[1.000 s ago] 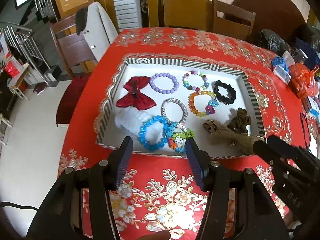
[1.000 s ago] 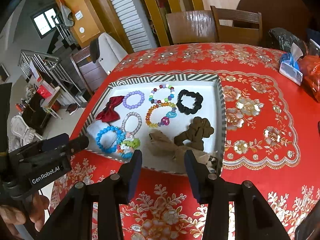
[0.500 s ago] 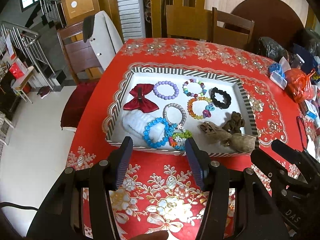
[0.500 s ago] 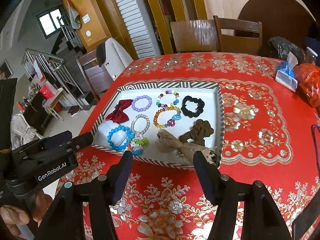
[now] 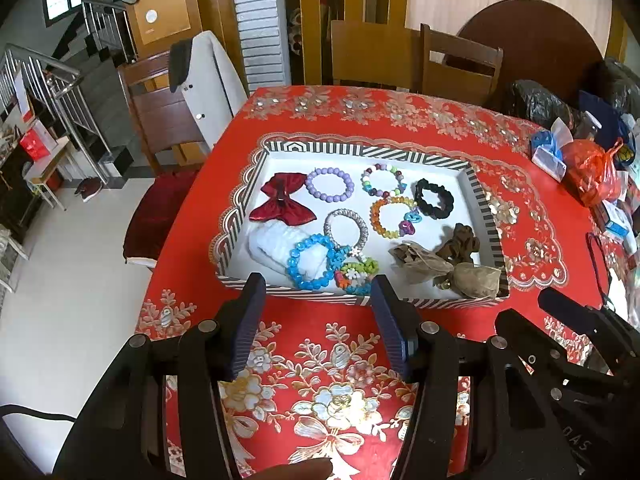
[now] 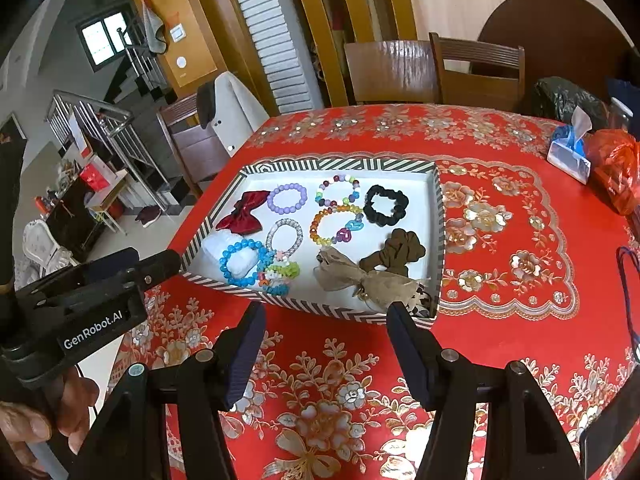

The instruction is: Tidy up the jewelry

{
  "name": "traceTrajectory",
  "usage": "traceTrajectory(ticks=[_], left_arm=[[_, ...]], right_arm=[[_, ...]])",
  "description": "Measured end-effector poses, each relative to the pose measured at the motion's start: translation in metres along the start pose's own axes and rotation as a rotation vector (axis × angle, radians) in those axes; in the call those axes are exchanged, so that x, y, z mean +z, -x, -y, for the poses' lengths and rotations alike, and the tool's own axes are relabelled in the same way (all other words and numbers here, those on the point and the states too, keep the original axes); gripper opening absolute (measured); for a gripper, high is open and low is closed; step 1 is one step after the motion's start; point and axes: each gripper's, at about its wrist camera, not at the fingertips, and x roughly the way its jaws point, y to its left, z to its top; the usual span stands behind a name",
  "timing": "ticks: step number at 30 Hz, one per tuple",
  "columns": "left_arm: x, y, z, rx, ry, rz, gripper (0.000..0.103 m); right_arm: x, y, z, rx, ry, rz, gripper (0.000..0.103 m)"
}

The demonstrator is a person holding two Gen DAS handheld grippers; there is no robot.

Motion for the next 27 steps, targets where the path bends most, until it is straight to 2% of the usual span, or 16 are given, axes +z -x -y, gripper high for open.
traceTrajectory(ticks=[27], left_arm=[[-0.006, 0.002, -0.01, 0.016, 0.009, -0.007, 0.054]], right_arm=[[-0.002, -0.01, -0.016, 0.014, 0.021, -0.026, 0.061]])
